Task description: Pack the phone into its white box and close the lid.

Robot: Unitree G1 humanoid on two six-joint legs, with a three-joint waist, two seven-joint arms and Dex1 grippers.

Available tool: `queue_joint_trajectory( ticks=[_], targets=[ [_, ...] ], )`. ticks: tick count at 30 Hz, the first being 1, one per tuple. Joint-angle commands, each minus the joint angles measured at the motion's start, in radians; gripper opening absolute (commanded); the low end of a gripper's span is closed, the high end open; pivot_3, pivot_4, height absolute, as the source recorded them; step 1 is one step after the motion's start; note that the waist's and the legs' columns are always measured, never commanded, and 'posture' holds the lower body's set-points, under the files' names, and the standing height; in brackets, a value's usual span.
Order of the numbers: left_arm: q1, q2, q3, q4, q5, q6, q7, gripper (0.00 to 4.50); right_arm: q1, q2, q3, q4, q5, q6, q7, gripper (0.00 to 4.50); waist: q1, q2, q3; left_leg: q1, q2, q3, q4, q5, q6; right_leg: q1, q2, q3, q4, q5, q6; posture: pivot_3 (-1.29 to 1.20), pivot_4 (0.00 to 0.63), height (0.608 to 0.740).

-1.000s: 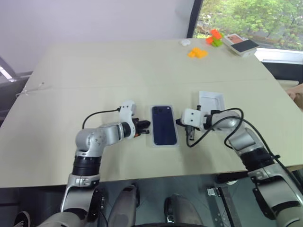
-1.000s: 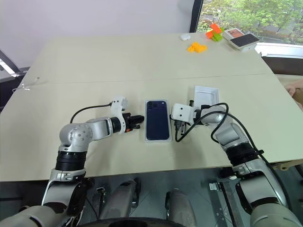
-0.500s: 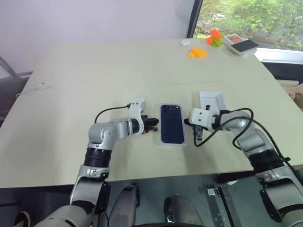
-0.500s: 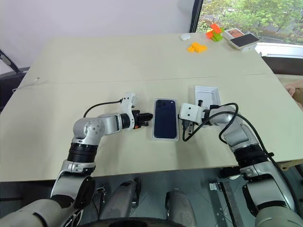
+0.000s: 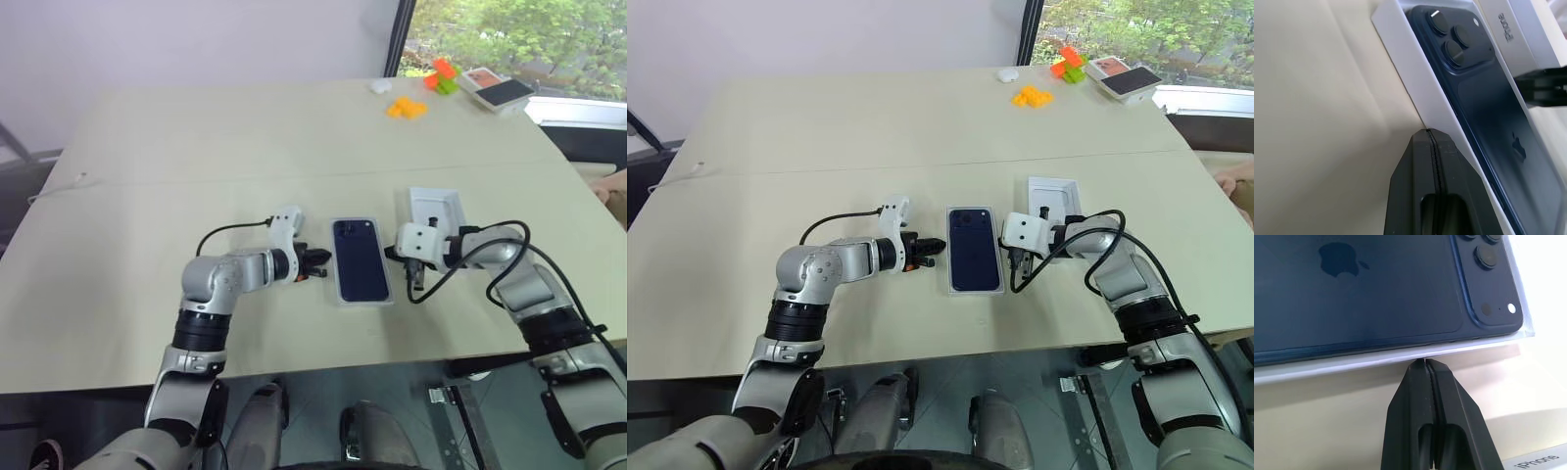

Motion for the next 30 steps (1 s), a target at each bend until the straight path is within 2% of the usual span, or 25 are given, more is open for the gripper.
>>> queue_joint_trajectory(
  ticks=[1, 7, 12, 14, 17, 23, 24, 30],
  targets=[
    [0.009, 0.010, 0.016, -0.072, -0.032, 0.018, -0.021, 0.00, -0.052, -0.011, -0.030, 0.019, 0.020, -0.024, -0.006, 0.04, -0.001, 0.000, 0.000, 0.000, 0.000, 0.000, 0.000, 0.000, 0.000, 0.000, 0.000, 0.000, 0.000, 0.000, 0.000, 0.00, 0.150, 0.740],
    [0.013, 0.019, 0.060, -0.079, -0.026, -0.005, -0.004, 0.00, -0.070, -0.029, -0.028, 0.012, 0.039, -0.014, 0.040, 0.04, -0.001, 0.001, 0.000, -0.001, 0.000, 0.001, 0.000, 0.000, 0.000, -0.001, 0.000, 0.000, 0.000, 0.000, 0.000, 0.00, 0.150, 0.740],
    [0.015, 0.067, 0.079, -0.105, -0.028, -0.054, -0.039, 0.00, -0.132, -0.006, -0.077, 0.035, 0.070, 0.052, -0.013, 0.04, -0.003, 0.001, 0.001, -0.001, 0.000, 0.001, 0.000, 0.000, 0.000, -0.002, 0.000, 0.001, 0.000, 0.000, 0.000, 0.00, 0.150, 0.740],
    [0.017, 0.093, 0.108, -0.126, -0.066, -0.053, -0.077, 0.00, -0.158, 0.027, -0.109, 0.039, 0.106, 0.154, -0.052, 0.04, -0.009, 0.001, 0.001, -0.001, 0.001, 0.001, 0.000, 0.000, 0.000, -0.002, 0.000, 0.001, 0.000, 0.000, 0.000, 0.00, 0.150, 0.740],
    [0.010, 0.129, 0.170, -0.154, -0.106, -0.085, -0.112, 0.89, -0.164, 0.073, -0.160, -0.005, 0.167, 0.332, -0.100, 0.89, -0.020, 0.001, 0.001, -0.001, 0.001, 0.001, 0.000, 0.000, 0.000, -0.002, 0.001, 0.001, 0.000, 0.000, 0.000, 0.00, 0.150, 0.740],
    [0.044, 0.290, 0.218, -0.221, -0.155, -0.117, -0.237, 4.01, -0.096, 0.070, -0.154, -0.181, 0.127, 0.582, -0.216, 4.06, -0.024, 0.001, 0.001, -0.006, 0.001, 0.001, 0.000, 0.000, 0.000, -0.007, 0.000, 0.001, 0.001, 0.000, 0.000, 0.00, 0.150, 0.740],
    [0.060, 0.320, 0.226, -0.233, -0.170, -0.124, -0.271, 4.46, -0.090, 0.070, -0.165, -0.203, 0.127, 0.634, -0.242, 4.49, -0.024, 0.001, 0.001, -0.008, 0.001, 0.001, 0.000, 0.000, 0.000, -0.009, 0.000, 0.001, 0.001, 0.000, 0.000, 0.00, 0.150, 0.740],
    [0.131, 0.453, 0.284, -0.277, -0.309, -0.112, -0.457, 4.46, -0.078, 0.105, -0.206, -0.337, 0.111, 0.904, -0.422, 4.49, -0.025, 0.001, 0.001, -0.014, 0.002, 0.005, 0.000, 0.001, 0.000, -0.017, 0.000, 0.004, 0.004, 0.000, 0.000, 0.00, 0.150, 0.740]
  ],
)
